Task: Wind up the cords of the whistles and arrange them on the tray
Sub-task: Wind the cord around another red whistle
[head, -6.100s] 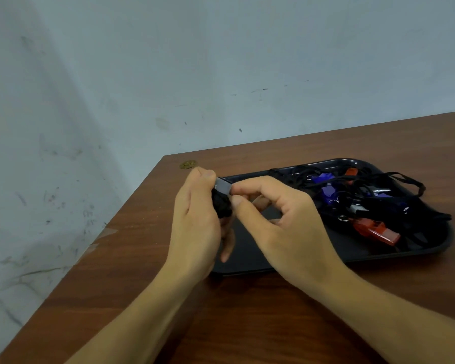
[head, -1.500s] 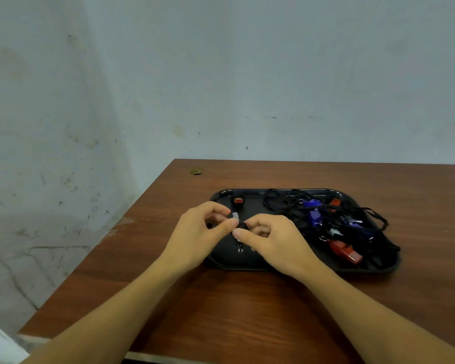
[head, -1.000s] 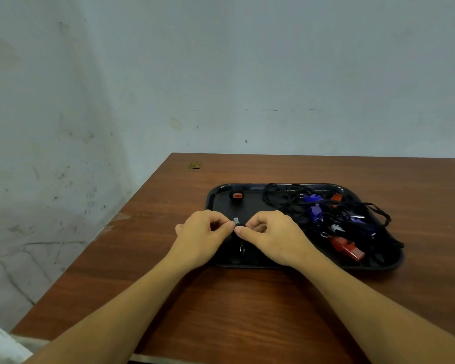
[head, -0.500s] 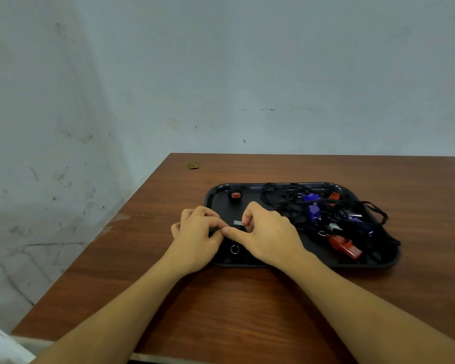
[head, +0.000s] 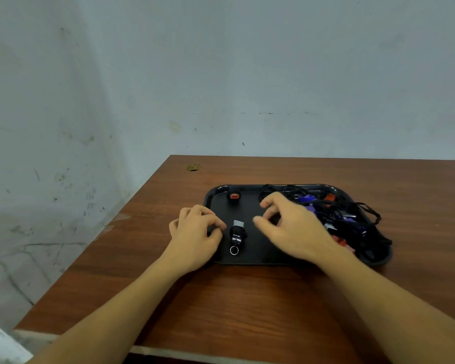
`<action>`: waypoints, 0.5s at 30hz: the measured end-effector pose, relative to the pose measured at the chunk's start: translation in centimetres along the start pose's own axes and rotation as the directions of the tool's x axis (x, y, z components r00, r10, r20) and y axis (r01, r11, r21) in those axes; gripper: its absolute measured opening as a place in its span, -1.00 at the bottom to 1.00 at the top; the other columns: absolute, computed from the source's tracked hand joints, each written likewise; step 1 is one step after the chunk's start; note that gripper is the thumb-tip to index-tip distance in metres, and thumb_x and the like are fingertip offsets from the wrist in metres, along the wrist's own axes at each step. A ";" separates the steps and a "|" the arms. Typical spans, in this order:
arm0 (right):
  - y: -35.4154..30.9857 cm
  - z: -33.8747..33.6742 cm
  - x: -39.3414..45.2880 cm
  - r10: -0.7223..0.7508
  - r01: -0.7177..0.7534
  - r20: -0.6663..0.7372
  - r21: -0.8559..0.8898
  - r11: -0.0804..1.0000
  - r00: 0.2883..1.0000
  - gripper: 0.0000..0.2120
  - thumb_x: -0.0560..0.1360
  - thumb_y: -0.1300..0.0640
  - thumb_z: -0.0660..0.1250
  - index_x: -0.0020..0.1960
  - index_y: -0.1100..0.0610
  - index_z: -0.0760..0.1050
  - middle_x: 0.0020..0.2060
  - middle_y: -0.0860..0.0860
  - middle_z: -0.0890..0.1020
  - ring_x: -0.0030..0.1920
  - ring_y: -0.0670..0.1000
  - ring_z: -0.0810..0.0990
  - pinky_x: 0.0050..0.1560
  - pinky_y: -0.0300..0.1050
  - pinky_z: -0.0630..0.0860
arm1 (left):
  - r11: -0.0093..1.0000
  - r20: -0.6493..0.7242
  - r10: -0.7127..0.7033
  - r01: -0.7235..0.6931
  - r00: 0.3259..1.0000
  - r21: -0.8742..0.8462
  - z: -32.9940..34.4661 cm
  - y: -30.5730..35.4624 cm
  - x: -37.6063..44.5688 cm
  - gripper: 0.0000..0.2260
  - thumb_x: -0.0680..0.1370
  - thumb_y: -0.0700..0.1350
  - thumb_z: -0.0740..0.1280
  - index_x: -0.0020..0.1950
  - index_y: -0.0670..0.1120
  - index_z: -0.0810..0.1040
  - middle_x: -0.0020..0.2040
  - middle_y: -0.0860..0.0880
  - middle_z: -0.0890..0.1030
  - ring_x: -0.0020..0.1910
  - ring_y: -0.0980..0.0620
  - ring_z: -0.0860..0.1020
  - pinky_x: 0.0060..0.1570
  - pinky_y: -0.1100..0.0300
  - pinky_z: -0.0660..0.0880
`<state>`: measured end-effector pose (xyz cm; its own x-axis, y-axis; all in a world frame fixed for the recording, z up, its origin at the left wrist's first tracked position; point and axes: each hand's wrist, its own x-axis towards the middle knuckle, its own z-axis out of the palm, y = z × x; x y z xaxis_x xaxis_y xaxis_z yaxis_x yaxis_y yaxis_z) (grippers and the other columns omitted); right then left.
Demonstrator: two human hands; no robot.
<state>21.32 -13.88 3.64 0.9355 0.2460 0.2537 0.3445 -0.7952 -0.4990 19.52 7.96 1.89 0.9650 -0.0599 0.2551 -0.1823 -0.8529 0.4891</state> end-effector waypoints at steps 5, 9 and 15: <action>4.6 -3.8 0.6 0.058 -0.014 0.122 -0.333 0.943 0.991 -0.84 0.54 -0.01 0.29 0.12 -0.15 0.43 0.01 -0.14 0.51 0.11 0.01 0.47 0.10 -0.01 0.52 | 1.000 -0.072 0.024 -0.022 0.997 0.022 -0.6 0.9 0.6 -0.86 0.60 -0.03 0.28 0.07 0.16 0.60 0.18 0.18 0.43 0.35 0.07 0.24 0.27 0.05 0.11; 5.6 -4.6 0.6 0.159 0.007 0.276 -0.516 0.856 0.948 -0.73 0.57 -0.02 0.29 0.27 -0.08 0.45 0.14 -0.05 0.50 0.20 0.07 0.34 0.16 0.00 0.48 | 0.999 -0.078 0.034 -0.031 0.996 0.037 -0.8 3.1 2.3 -0.87 0.58 0.00 0.29 0.09 0.14 0.58 0.15 0.14 0.41 0.34 0.01 0.26 0.17 0.10 0.09; 4.8 -5.9 0.9 0.088 -0.031 0.159 -0.333 0.942 0.983 -0.94 0.55 0.03 0.36 -0.02 -0.13 0.51 -0.09 -0.17 0.62 0.03 -0.03 0.61 0.01 -0.09 0.54 | 0.985 0.017 0.170 -0.170 0.985 0.020 -0.3 8.8 4.3 -0.86 0.59 0.01 0.26 0.06 0.10 0.60 0.20 0.06 0.47 0.33 -0.05 0.27 0.21 0.03 0.15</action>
<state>23.35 -20.77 6.33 0.9628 0.2599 0.0743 0.2697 -0.9415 -0.2022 21.96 0.40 7.54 0.9231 -0.2124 0.3205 -0.3398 -0.8407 0.4217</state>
